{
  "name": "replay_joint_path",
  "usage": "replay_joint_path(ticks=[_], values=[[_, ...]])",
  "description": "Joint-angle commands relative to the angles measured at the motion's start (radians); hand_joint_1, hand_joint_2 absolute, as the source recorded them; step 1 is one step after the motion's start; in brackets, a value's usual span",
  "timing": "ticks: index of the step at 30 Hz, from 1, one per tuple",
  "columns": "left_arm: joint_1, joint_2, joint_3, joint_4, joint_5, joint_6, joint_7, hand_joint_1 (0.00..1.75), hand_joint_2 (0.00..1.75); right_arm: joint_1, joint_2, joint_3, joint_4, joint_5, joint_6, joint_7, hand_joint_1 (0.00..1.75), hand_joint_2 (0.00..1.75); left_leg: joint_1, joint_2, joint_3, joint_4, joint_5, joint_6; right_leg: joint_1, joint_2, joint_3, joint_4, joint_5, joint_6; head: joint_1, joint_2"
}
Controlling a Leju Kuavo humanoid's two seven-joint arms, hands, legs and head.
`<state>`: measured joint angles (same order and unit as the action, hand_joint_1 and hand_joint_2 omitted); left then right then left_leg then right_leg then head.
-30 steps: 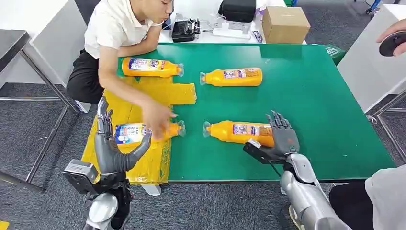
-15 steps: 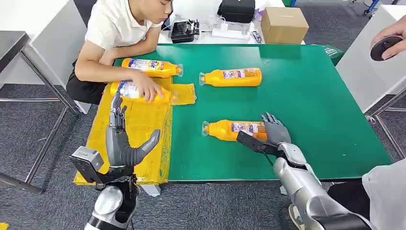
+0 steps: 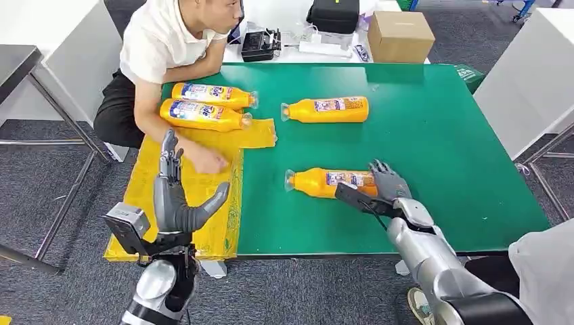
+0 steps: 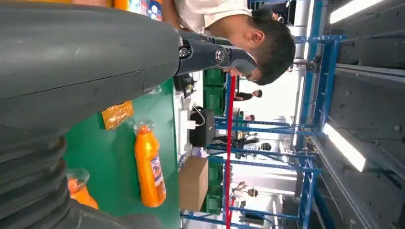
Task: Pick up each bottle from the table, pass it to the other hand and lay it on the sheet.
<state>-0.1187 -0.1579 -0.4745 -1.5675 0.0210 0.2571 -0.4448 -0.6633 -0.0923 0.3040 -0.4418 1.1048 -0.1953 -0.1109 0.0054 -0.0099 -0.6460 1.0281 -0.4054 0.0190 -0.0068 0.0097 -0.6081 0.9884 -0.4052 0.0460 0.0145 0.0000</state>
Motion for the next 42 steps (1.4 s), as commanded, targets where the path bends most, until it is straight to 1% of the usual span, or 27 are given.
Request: replay_joint_path(ticks=[1,2,3,4,5,6,7,8,9,10,11,12,14,16,17,19,22,23,25,30,33,34,36,37,39,40,42], values=[[-0.063,0.022,-0.036,0.076,0.018,-0.014,-0.010,0.00,1.75,0.039,0.016,-0.042,0.089,-0.105,0.040,-0.147,1.75,1.75,0.000,-0.002,0.004,-0.002,0.000,-0.001,0.001,-0.003,0.005,-0.002,-0.001,-0.001,0.000,0.000],[-0.065,0.022,-0.036,0.079,0.023,-0.018,-0.010,0.00,1.75,0.047,0.022,-0.064,0.085,-0.143,0.059,-0.189,1.75,1.75,0.001,-0.001,0.003,-0.002,0.000,-0.001,0.001,-0.002,0.004,-0.002,-0.001,-0.001,0.000,0.000],[-0.066,0.021,-0.037,0.083,0.039,-0.026,-0.007,0.00,1.75,0.062,0.029,-0.099,0.069,-0.209,0.092,-0.264,1.75,1.75,0.001,-0.001,0.005,-0.002,0.000,-0.001,0.001,-0.002,0.006,-0.003,-0.001,-0.002,0.000,0.000],[-0.067,0.022,-0.040,0.090,0.053,-0.038,0.004,0.00,1.75,0.075,0.032,-0.109,0.049,-0.243,0.092,-0.321,1.75,1.75,0.001,-0.001,0.006,-0.003,0.000,-0.001,0.001,-0.003,0.007,-0.003,-0.001,-0.002,0.000,0.000],[-0.065,0.024,-0.042,0.104,0.083,-0.065,0.051,0.00,1.75,0.094,0.044,-0.138,0.022,-0.295,0.094,-0.378,1.75,1.75,0.001,-0.001,0.006,-0.003,0.000,-0.001,0.001,-0.003,0.006,-0.003,-0.001,-0.002,0.000,0.000],[-0.064,0.025,-0.043,0.120,0.126,-0.101,0.099,0.00,1.75,0.108,0.054,-0.155,-0.001,-0.332,0.104,-0.410,1.75,1.75,0.001,0.000,0.004,-0.002,0.000,-0.001,0.001,-0.001,0.004,-0.002,0.000,-0.001,0.000,0.000],[-0.059,0.025,-0.040,0.153,0.202,-0.154,0.153,0.00,1.75,0.131,0.066,-0.162,-0.043,-0.372,0.120,-0.428,1.75,1.75,0.001,0.000,0.007,-0.004,0.000,-0.002,0.001,-0.001,0.007,-0.004,-0.001,-0.002,0.000,0.000],[-0.057,0.017,-0.033,0.194,0.295,-0.189,0.232,0.00,1.75,0.152,0.074,-0.154,-0.087,-0.395,0.119,-0.469,1.75,1.75,0.001,0.000,0.005,-0.003,0.000,-0.001,0.001,0.000,0.005,-0.003,0.000,-0.001,0.000,0.000],[-0.067,0.016,-0.048,0.254,0.304,-0.187,0.225,0.00,1.75,0.176,0.087,-0.147,-0.145,-0.430,0.121,-0.479,1.75,1.75,0.001,0.000,0.004,-0.002,0.000,-0.001,0.001,0.000,0.004,-0.002,0.000,-0.001,0.000,0.000],[-0.079,0.016,-0.069,0.303,0.315,-0.192,0.249,0.00,1.75,0.192,0.101,-0.145,-0.188,-0.476,0.143,-0.490,1.75,1.75,0.000,0.001,0.006,-0.004,0.000,-0.001,0.001,0.000,0.006,-0.003,-0.001,-0.002,0.000,0.000],[-0.087,0.016,-0.087,0.340,0.329,-0.199,0.245,0.00,1.75,0.208,0.111,-0.136,-0.235,-0.517,0.170,-0.487,1.75,1.75,0.000,0.001,0.004,-0.003,-0.001,-0.001,0.001,0.001,0.004,-0.002,0.000,-0.001,0.000,0.000],[-0.086,0.020,-0.108,0.364,0.333,-0.205,0.231,0.00,1.75,0.234,0.126,-0.132,-0.305,-0.591,0.202,-0.486,1.75,1.75,0.000,0.002,0.005,-0.004,-0.001,-0.001,0.001,0.001,0.005,-0.003,-0.001,-0.002,0.000,0.000],[-0.075,0.028,-0.120,0.346,0.329,-0.192,0.196,0.00,1.75,0.274,0.138,-0.114,-0.408,-0.658,0.177,-0.461,1.75,1.75,0.000,0.001,0.003,-0.002,-0.001,-0.001,0.001,0.001,0.003,-0.002,-0.001,-0.001,0.000,0.000],[-0.075,0.037,-0.122,0.309,0.319,-0.178,0.181,0.00,1.75,0.288,0.140,-0.094,-0.456,-0.681,0.150,-0.441,1.75,1.75,0.000,0.002,0.000,-0.001,-0.001,-0.001,0.000,0.001,0.000,0.000,-0.001,-0.001,0.000,0.000],[-0.084,0.040,-0.125,0.296,0.317,-0.179,0.184,0.00,1.75,0.284,0.139,-0.083,-0.458,-0.693,0.149,-0.429,1.75,1.75,0.000,0.002,-0.003,-0.001,-0.001,-0.001,0.000,0.001,-0.003,0.000,-0.001,-0.001,0.000,0.000],[-0.096,0.044,-0.132,0.295,0.313,-0.188,0.198,0.00,1.75,0.274,0.141,-0.071,-0.445,-0.698,0.145,-0.426,1.75,1.75,0.000,0.002,-0.003,-0.001,-0.001,-0.001,0.000,0.001,-0.003,0.000,-0.001,-0.001,0.000,0.000],[-0.102,0.044,-0.150,0.307,0.314,-0.221,0.212,0.00,1.75,0.262,0.163,-0.044,-0.422,-0.713,0.150,-0.436,1.75,1.75,0.000,0.001,-0.004,-0.001,-0.001,-0.001,0.000,0.001,-0.003,0.000,-0.001,-0.001,0.000,0.000],[-0.102,0.044,-0.160,0.313,0.307,-0.229,0.213,0.00,1.75,0.262,0.170,-0.029,-0.418,-0.713,0.153,-0.439,1.75,1.75,0.000,0.001,-0.002,-0.001,-0.002,-0.001,0.000,0.001,-0.001,0.000,-0.002,-0.001,0.000,0.000],[-0.101,0.042,-0.172,0.316,0.304,-0.248,0.208,0.00,1.75,0.263,0.182,-0.010,-0.417,-0.720,0.156,-0.441,1.75,1.75,0.000,0.002,-0.004,-0.001,-0.001,-0.001,0.000,0.003,-0.004,0.000,-0.001,-0.001,0.000,0.000],[-0.100,0.040,-0.173,0.316,0.304,-0.248,0.209,0.00,1.75,0.264,0.186,-0.007,-0.416,-0.720,0.156,-0.441,1.75,1.75,0.000,0.000,-0.004,-0.001,-0.001,-0.001,0.000,0.000,-0.004,0.000,-0.001,-0.001,0.000,0.000],[-0.099,0.040,-0.171,0.311,0.304,-0.247,0.209,0.00,1.75,0.262,0.182,-0.004,-0.415,-0.726,0.156,-0.440,1.75,1.75,0.000,0.001,-0.003,-0.001,-0.002,-0.001,0.000,0.001,-0.003,0.000,-0.001,-0.001,0.000,0.000],[-0.099,0.042,-0.172,0.308,0.327,-0.279,0.210,0.00,1.75,0.256,0.182,0.008,-0.409,-0.728,0.156,-0.441,1.75,1.75,0.000,0.001,-0.004,-0.001,-0.002,-0.001,0.000,0.001,-0.003,0.000,-0.001,-0.001,0.000,0.000],[-0.098,0.041,-0.175,0.299,0.325,-0.285,0.206,0.00,1.75,0.248,0.191,0.032,-0.392,-0.725,0.163,-0.439,1.75,1.75,0.000,0.001,-0.005,-0.001,-0.001,-0.001,0.000,0.002,-0.005,0.000,-0.001,-0.001,0.000,0.000],[-0.094,0.036,-0.172,0.287,0.339,-0.299,0.206,0.00,1.75,0.236,0.194,0.064,-0.366,-0.712,0.172,-0.430,1.75,1.75,0.000,0.002,-0.003,-0.001,-0.002,-0.001,0.000,0.002,-0.003,0.000,-0.001,-0.001,0.000,0.000],[-0.086,0.028,-0.166,0.264,0.376,-0.326,0.208,0.00,1.75,0.223,0.200,0.106,-0.327,-0.690,0.173,-0.417,1.75,1.75,0.000,0.002,-0.006,-0.001,-0.001,-0.001,0.000,0.003,-0.005,0.000,0.000,-0.001,0.000,0.000],[-0.084,0.028,-0.168,0.249,0.381,-0.328,0.211,0.00,1.75,0.216,0.207,0.132,-0.301,-0.669,0.152,-0.421,1.75,1.75,0.000,0.003,-0.004,-0.001,-0.002,-0.001,0.000,0.004,-0.003,0.000,-0.001,-0.001,0.000,0.000],[-0.088,0.025,-0.170,0.249,0.395,-0.325,0.231,0.00,1.75,0.211,0.217,0.165,-0.283,-0.642,0.128,-0.438,1.75,1.75,0.000,0.002,-0.006,-0.001,-0.001,-0.001,0.000,0.003,-0.005,0.000,-0.001,-0.001,0.000,0.000]])
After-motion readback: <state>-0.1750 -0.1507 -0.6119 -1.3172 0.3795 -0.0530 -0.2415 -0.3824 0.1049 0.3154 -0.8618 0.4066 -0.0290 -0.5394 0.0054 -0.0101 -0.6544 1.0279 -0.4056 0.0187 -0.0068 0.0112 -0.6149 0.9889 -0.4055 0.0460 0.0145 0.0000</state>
